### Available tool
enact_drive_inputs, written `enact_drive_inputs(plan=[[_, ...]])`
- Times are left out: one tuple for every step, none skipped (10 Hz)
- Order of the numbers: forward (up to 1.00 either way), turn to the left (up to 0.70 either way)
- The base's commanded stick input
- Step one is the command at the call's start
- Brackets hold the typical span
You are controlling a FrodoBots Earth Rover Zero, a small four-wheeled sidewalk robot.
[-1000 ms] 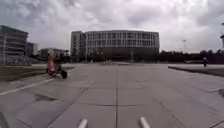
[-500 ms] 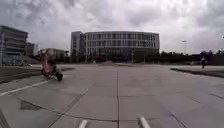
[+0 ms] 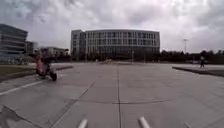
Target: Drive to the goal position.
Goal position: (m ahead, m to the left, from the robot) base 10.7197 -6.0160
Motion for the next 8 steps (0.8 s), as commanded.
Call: enact_drive_inputs(plan=[[0.7, 0.0], [0.7, 0.0], [0.7, -0.15], [0.7, -0.35], [0.7, -0.23], [0.7, 0.0], [0.7, 0.0], [0.7, 0.0]])
